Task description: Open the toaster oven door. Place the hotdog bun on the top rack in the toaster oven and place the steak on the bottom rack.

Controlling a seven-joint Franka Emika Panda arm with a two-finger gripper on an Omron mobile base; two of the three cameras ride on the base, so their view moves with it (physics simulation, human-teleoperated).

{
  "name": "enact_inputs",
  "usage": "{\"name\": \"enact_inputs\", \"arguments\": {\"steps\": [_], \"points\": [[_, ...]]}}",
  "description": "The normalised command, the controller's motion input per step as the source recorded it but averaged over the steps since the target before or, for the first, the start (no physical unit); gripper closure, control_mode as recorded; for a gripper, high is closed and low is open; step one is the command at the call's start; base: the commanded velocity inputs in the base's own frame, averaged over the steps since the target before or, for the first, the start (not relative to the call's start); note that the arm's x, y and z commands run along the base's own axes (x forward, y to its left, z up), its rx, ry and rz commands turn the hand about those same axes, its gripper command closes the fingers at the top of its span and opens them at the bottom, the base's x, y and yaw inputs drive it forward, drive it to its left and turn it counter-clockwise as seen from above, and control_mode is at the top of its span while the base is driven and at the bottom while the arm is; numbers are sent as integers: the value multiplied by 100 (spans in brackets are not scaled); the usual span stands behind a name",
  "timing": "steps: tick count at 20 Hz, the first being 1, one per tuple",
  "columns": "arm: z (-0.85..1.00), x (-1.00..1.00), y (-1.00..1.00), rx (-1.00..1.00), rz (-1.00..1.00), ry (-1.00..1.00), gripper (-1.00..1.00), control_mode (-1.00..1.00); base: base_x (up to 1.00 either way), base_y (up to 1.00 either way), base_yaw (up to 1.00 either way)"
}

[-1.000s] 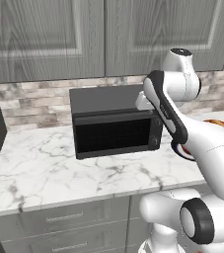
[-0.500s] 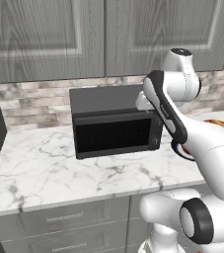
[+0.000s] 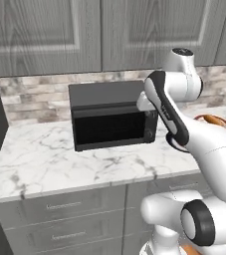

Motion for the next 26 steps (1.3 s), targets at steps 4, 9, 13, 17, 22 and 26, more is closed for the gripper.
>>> {"name": "enact_inputs", "arguments": {"steps": [4,9,13,17,22,26], "points": [[0,0,0,0,0,0,-100,100,2,-45,-4],[0,0,0,0,0,0,-100,100,5,-69,0],[0,0,0,0,0,0,-100,100,34,-62,0],[0,0,0,0,0,0,-100,100,62,-35,0],[0,0,0,0,0,0,-100,100,26,-27,-3],[0,0,0,0,0,0,-100,100,7,0,-3]]}}
